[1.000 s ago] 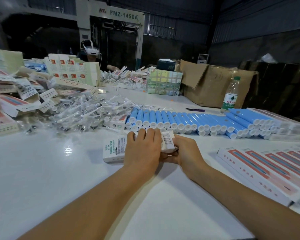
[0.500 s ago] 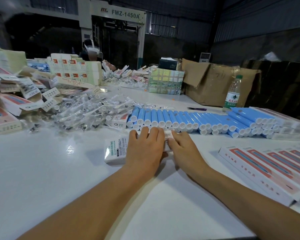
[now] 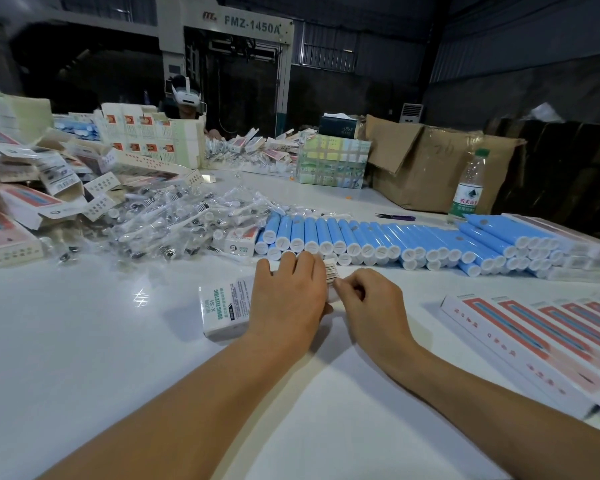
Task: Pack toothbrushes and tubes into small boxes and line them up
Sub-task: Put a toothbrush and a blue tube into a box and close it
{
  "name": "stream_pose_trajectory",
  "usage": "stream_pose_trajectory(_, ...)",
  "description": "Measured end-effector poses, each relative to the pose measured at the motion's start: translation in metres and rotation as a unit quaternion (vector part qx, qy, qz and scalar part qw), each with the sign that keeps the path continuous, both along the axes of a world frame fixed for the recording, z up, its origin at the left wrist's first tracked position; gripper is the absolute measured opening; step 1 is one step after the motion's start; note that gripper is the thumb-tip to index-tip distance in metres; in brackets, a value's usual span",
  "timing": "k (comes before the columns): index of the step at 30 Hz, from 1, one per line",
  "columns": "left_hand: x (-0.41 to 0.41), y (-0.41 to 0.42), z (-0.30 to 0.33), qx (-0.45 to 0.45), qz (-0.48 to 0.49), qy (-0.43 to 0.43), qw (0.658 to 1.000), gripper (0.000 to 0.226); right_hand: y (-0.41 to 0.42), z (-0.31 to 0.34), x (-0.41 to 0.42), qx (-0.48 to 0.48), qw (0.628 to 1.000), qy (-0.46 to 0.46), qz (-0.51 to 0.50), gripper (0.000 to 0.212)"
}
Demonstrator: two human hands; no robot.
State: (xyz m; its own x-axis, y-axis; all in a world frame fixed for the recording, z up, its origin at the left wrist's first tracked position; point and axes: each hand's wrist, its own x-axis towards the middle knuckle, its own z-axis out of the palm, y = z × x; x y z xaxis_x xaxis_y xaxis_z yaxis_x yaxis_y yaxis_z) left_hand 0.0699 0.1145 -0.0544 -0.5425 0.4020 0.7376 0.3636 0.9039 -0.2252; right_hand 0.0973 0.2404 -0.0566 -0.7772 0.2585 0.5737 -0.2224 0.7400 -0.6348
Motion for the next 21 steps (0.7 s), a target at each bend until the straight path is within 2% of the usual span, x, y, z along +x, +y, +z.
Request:
stream_pose_trajectory(2,0.000,0.001,0.004,0.006,-0.010,-0.008,1.000,0.066,0.000,0.001,0.000,-0.017,1.000,0.016,0.012,0.034)
stream_pose_trajectory(5,0.002,0.001,0.011,0.010,-0.007,-0.077,0.997,0.069,0.002,0.005,0.001,-0.084,0.995,0.032,0.050,0.029)
stream_pose_trajectory(7,-0.004,-0.003,0.016,0.067,-0.041,-0.116,0.990,0.069,0.001,0.010,0.002,-0.173,0.978,0.041,0.105,0.021)
stream_pose_trajectory(9,-0.006,-0.009,0.028,0.176,-0.136,-0.142,0.965,0.060,0.000,0.016,0.004,-0.228,0.961,0.059,0.145,0.015)
stream_pose_trajectory(10,-0.006,-0.013,0.036,0.261,-0.208,-0.155,0.930,0.050,0.000,0.019,0.004,-0.240,0.956,0.064,0.156,0.015)
stream_pose_trajectory(11,-0.003,-0.016,0.043,0.365,-0.284,-0.175,0.869,0.039,-0.001,0.020,0.005,-0.240,0.955,0.061,0.161,0.020)
stream_pose_trajectory(12,-0.002,-0.018,0.048,0.475,-0.338,-0.198,0.788,0.034,-0.001,0.020,0.006,-0.223,0.960,0.051,0.161,0.022)
stream_pose_trajectory(14,-0.001,-0.016,0.051,0.653,-0.328,-0.273,0.626,0.047,-0.003,0.018,0.008,-0.155,0.975,0.015,0.160,0.022)
stream_pose_trajectory(16,-0.003,-0.011,0.045,0.738,-0.256,-0.372,0.502,0.060,-0.008,0.015,0.011,-0.090,0.978,-0.037,0.182,0.031)
stream_pose_trajectory(17,-0.004,-0.008,0.040,0.757,-0.233,-0.403,0.458,0.056,-0.011,0.014,0.011,-0.063,0.977,-0.055,0.195,0.040)
stream_pose_trajectory(19,-0.004,-0.005,0.034,0.782,-0.209,-0.432,0.398,0.048,-0.014,0.014,0.008,-0.017,0.977,-0.070,0.200,0.054)
stream_pose_trajectory(21,-0.005,-0.004,0.032,0.792,-0.213,-0.437,0.368,0.046,-0.014,0.018,0.006,-0.007,0.977,-0.087,0.195,0.062)
